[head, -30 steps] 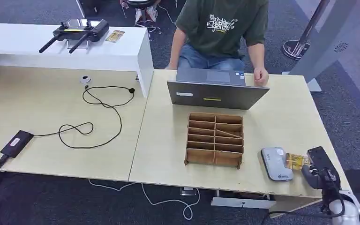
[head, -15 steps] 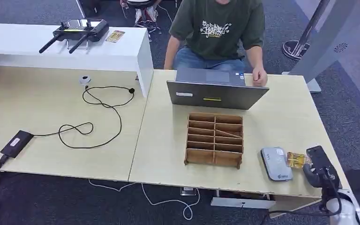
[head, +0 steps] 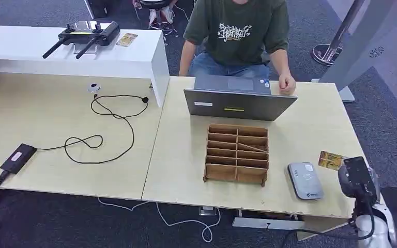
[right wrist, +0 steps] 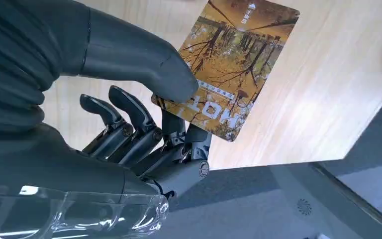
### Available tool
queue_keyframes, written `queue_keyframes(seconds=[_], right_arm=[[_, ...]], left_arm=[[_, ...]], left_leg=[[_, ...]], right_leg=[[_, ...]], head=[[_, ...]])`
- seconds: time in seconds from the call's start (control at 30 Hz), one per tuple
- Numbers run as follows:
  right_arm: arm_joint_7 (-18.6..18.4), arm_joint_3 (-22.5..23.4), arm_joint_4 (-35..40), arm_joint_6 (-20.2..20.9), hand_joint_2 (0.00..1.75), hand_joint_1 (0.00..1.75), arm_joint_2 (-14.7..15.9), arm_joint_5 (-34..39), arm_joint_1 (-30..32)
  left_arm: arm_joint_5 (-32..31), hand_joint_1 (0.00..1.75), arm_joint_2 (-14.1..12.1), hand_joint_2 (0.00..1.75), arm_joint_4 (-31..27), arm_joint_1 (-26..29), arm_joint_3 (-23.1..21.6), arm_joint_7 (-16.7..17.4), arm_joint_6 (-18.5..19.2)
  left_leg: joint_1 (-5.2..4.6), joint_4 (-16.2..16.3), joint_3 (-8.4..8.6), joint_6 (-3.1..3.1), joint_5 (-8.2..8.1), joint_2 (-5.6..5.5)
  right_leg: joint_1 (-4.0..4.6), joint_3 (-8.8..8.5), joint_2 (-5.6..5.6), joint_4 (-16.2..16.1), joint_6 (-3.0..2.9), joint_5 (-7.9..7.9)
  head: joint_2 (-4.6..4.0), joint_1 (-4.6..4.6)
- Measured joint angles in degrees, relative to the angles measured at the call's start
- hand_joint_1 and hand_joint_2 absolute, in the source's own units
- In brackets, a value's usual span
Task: Pass the card to the sensor for recognition and then transmit it.
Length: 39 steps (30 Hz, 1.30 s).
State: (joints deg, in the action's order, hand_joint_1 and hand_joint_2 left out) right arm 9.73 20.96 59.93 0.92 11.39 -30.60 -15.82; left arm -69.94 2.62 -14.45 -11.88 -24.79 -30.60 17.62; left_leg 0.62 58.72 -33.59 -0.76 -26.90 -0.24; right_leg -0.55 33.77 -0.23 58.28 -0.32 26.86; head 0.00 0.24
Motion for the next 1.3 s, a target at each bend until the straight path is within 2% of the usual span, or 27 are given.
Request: queue_keyframes(seconds=[0.57, 0.63, 0.7, 0.77, 0.83, 0.9, 0.93, 1.07, 1.17, 1.2, 1.23, 1.3], right_arm=[[0.4, 1.0, 3.6, -0.2, 1.75, 1.75, -1.6, 0.0, 0.5], [1.1, 1.0, 3.6, -1.2, 1.75, 1.75, -1.7, 0.0, 0.5], [2.4, 1.3, 4.1, -4.8, 1.75, 1.75, -2.0, -1.2, 0.7], [2.9, 1.4, 5.0, -11.9, 1.75, 1.75, -2.3, -5.6, 1.0], [1.9, 1.3, 6.3, -19.8, 1.75, 1.75, -2.7, -13.2, 1.7], [-0.1, 0.8, 8.0, -27.8, 1.75, 1.75, -3.0, -23.5, 2.7], [-0.9, 0.6, 8.7, -30.3, 1.75, 1.75, -3.2, -27.3, 3.1], [-5.7, -0.5, 10.9, -37.3, 1.75, 1.75, -4.1, -42.6, 4.4], [-11.1, -1.2, 12.2, -40.0, 1.75, 1.75, -4.4, -55.4, 5.4], [-14.3, -2.0, 13.1, -40.2, 1.75, 1.75, -4.0, -57.4, 6.1], [-20.2, -3.7, 14.0, -40.5, 1.75, 1.75, -2.8, -57.5, 6.8], [-31.9, -8.6, 14.7, -40.5, 1.75, 1.75, 1.7, -57.6, 7.3]], left_arm=[[-0.2, 0.00, 0.0, 0.00, 0.0, -0.2, 0.0, -0.1, 0.5], [-0.2, 0.00, 0.1, 0.00, 0.0, -0.2, 0.0, -0.2, 0.5], [-0.2, 0.00, 0.0, 0.00, 0.0, -0.2, 0.0, -0.2, 0.4], [-0.2, 0.00, 0.1, 0.00, 0.0, -0.2, 0.0, -0.2, 0.3], [-0.2, 0.00, 0.1, 0.00, 0.0, -0.2, 0.0, -0.2, 0.1], [-0.3, 0.00, 0.2, 0.00, 0.0, -0.2, 0.0, -0.4, 0.1], [-0.4, 0.00, 0.2, 0.00, 0.0, -0.2, 0.0, -0.5, 0.1], [-0.4, 0.00, 0.5, 0.00, 0.0, -0.4, 0.0, -0.5, 0.3], [-0.6, 0.00, 0.6, 0.00, 0.0, -0.6, 0.0, -0.7, 0.4], [-0.6, 0.00, 0.6, 0.00, 0.0, -0.6, -0.1, -0.9, 0.4], [-0.7, 0.00, 0.6, 0.00, 0.0, -0.6, -0.1, -1.0, 0.4], [-0.7, 0.00, 0.6, 0.00, 0.0, -0.6, -0.2, -1.2, 0.4]], left_leg=[[0.00, 0.0, -0.01, 0.00, 0.00, 0.01], [0.00, 0.0, -0.01, 0.00, 0.00, 0.01], [0.00, 0.0, -0.02, 0.00, 0.00, 0.01], [0.00, 0.0, -0.02, 0.00, 0.00, 0.01], [0.00, 0.0, -0.03, 0.00, 0.00, 0.01], [0.00, 0.0, -0.03, 0.00, -0.01, 0.00], [0.00, 0.0, -0.02, 0.00, -0.01, 0.01], [0.00, 0.0, -0.03, 0.00, -0.01, 0.01], [0.00, 0.0, -0.02, 0.00, 0.00, 0.01], [0.00, 0.0, -0.02, 0.00, 0.00, -0.01], [-0.04, 0.0, -0.07, 0.01, 0.01, -0.10], [-0.06, 0.0, -0.18, 0.06, 0.04, -0.12]], right_leg=[[0.00, 0.03, 0.01, 0.0, 0.00, 0.00], [0.00, 0.04, 0.01, 0.0, 0.00, 0.00], [0.00, 0.04, 0.01, 0.0, 0.00, 0.00], [0.00, 0.04, 0.01, 0.0, 0.00, 0.00], [0.00, 0.04, 0.01, 0.0, 0.00, 0.00], [0.00, 0.05, 0.01, 0.0, 0.00, 0.01], [0.00, 0.05, 0.02, 0.0, 0.00, 0.01], [0.00, 0.06, 0.02, 0.0, 0.00, 0.01], [0.00, 0.06, 0.01, 0.0, 0.00, 0.01], [0.00, 0.06, -0.01, 0.0, 0.00, 0.01], [-0.05, 0.05, -0.12, 0.0, 0.01, 0.01], [-0.09, 0.08, -0.14, 0.0, 0.02, 0.00]], head=[[0.00, 0.00], [0.00, 0.00], [0.00, 0.00], [0.00, 0.00], [0.00, 0.00], [0.00, 0.00], [0.00, 0.00], [0.00, 0.00], [0.00, 0.02], [0.00, -0.02], [0.00, 0.02], [0.00, 0.02]])
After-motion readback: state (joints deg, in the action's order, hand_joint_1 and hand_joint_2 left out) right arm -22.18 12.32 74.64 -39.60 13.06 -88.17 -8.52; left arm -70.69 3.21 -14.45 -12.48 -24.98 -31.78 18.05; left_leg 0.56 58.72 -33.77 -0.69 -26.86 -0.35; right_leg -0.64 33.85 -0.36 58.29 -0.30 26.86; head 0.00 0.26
